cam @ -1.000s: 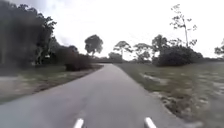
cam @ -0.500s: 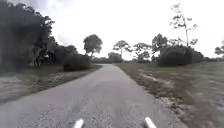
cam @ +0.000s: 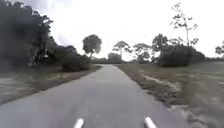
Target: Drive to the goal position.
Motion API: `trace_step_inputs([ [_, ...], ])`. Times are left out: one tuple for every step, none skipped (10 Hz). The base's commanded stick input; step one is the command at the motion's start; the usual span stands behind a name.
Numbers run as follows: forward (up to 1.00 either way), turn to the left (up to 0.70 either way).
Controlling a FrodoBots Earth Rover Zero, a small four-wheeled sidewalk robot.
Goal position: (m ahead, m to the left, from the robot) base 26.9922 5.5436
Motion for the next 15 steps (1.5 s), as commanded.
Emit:
trace_step_inputs([
  [0.85,0.0],
  [0.85,0.0],
  [0.85,0.0],
  [0.85,0.0],
  [0.85,0.0],
  [0.85,0.0],
  [0.85,0.0],
  [0.85,0.0],
  [0.85,0.0],
  [0.85,0.0],
  [0.85,0.01],
  [0.85,0.03],
  [0.85,0.28],
  [0.85,0.34],
  [0.85,0.31],
])
